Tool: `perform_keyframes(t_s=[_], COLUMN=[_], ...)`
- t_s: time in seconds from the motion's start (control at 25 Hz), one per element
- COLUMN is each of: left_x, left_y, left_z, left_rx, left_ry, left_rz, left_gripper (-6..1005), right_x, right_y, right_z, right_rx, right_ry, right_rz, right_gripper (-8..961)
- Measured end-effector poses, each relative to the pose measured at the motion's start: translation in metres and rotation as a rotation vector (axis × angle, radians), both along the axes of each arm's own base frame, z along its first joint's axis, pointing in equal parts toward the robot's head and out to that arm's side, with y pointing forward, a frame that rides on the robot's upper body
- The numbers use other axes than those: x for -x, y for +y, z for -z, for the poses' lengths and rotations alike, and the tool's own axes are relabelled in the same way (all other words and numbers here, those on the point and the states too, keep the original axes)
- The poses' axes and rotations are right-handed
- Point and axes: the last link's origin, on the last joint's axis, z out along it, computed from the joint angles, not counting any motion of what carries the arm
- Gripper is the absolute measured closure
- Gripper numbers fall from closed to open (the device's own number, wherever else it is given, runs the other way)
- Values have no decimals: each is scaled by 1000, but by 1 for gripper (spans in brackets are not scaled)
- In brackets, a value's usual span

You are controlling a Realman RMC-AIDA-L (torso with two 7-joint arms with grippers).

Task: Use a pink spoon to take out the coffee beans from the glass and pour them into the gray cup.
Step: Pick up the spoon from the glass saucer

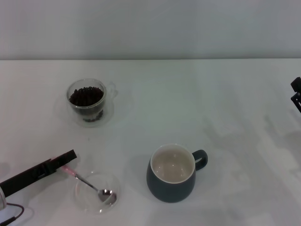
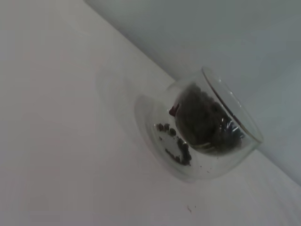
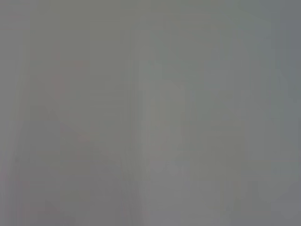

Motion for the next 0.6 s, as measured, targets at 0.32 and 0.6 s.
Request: perform_keyframes(t_s=[0.32, 0.6], left_x=[1, -1], left_y=[-5, -8], left_z=[-5, -5], left_rx=[-9, -2], left_ry=[-30, -46], left_rz=[-4, 9], left_gripper=[664, 794], right_x=[1, 1], right_y=[0, 0], right_z=[2, 3], right_rx=[7, 14], right_ry=[2, 3], right_rz=[-1, -3], right_gripper=[133, 133])
